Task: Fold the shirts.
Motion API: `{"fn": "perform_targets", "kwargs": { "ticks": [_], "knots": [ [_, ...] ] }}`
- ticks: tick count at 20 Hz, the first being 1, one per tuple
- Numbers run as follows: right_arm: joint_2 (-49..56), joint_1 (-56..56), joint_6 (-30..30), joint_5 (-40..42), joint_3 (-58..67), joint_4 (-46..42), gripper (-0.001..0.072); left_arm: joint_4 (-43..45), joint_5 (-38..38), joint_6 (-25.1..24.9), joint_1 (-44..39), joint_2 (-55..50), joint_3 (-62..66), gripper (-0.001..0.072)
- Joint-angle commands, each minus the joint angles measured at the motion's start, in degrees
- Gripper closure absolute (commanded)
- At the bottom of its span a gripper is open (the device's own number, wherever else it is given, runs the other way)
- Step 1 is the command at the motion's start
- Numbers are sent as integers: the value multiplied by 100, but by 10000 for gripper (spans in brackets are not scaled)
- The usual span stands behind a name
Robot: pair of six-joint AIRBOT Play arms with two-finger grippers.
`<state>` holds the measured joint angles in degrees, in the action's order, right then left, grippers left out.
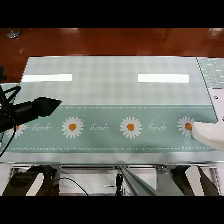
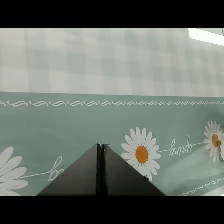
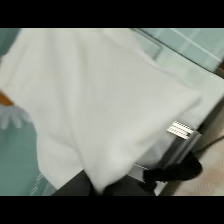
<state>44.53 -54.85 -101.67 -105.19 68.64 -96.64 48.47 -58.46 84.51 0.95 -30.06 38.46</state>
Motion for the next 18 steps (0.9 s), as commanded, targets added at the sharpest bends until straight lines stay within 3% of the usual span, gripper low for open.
{"fn": "perform_targets", "kwargs": {
  "ticks": [1, 5, 6, 7, 9, 10, 12, 14, 15, 17, 18],
  "knots": [
    [-293, -116, -356, 15, -645, -957, 101, 0, 2, 0, -2, -4, -2, 688],
    [4, -109, -216, 212, -503, -566, 82, 0, 129, -7, 0, -4, -2, 688],
    [103, -101, -225, 435, -354, -28, 103, 0, 219, -203, -2, -24, -2, 688],
    [181, -98, -223, 713, -249, 874, 183, 0, 278, -334, -2, -79, -2, 688],
    [365, -68, 120, 1703, -170, 3698, 683, -175, 503, -330, -2, -363, 13, 688],
    [474, 208, 424, 2358, -168, 5058, 681, -415, 461, -455, -2, -610, 122, 688],
    [697, 1423, 940, 3456, -20, 6415, 681, -1128, -90, -1239, -94, -1373, 933, 689],
    [984, 3217, 1493, 4179, 367, 6048, 681, -1075, -297, -1641, -446, -2201, 2133, 689],
    [1174, 4155, 1596, 4328, 570, 5108, 681, -697, -398, -1628, -671, -2616, 2769, 689],
    [1530, 5626, 1078, 4323, 675, 2973, 681, 557, -601, -1054, -1132, -3209, 3587, 689],
    [1764, 6214, 367, 4113, 662, 1794, 680, 1340, -629, -612, -1401, -3377, 3661, 689]
  ]
}}
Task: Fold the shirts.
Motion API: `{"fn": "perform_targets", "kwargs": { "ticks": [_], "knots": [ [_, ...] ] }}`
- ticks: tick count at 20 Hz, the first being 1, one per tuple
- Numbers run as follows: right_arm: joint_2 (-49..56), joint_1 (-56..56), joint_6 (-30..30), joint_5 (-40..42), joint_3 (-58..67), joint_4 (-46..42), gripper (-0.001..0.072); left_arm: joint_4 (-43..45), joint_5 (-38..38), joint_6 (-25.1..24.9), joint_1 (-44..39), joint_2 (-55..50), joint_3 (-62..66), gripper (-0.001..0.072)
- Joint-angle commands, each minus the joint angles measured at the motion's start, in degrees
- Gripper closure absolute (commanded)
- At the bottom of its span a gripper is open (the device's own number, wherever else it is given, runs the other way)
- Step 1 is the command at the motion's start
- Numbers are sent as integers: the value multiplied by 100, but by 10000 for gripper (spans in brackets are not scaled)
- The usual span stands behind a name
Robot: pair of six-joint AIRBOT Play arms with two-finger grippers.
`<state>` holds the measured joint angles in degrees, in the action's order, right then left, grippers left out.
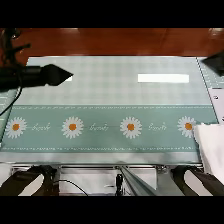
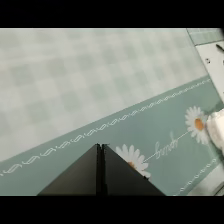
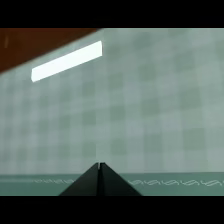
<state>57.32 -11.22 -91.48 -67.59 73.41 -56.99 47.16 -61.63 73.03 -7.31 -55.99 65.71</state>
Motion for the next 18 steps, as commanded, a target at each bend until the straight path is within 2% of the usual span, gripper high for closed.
{"fn": "perform_targets", "kwargs": {
  "ticks": [1, 2, 3, 4, 8, 18],
  "knots": [
    [721, 2232, -1631, 68, 61, -3226, 681, 2212, -306, 911, -800, -894, 835, 689],
    [927, 2376, -2288, -120, -144, -3985, 681, 2944, -269, 1394, -984, -1014, 616, 689],
    [1128, 2387, -2516, -269, -372, -4334, 682, 3403, -284, 1711, -1047, -1128, 396, 689],
    [1298, 2350, -2441, -380, -511, -4424, 681, 3620, -376, 1773, -1043, -1246, 229, 688],
    [1547, 2299, -2284, -546, -542, -4419, 681, 3644, -599, 1768, -1008, -1469, 208, 688],
    [1537, 2299, -2286, -610, -542, -4409, 681, 3644, -595, 1770, -1008, -1478, 208, 688]
  ]
}}
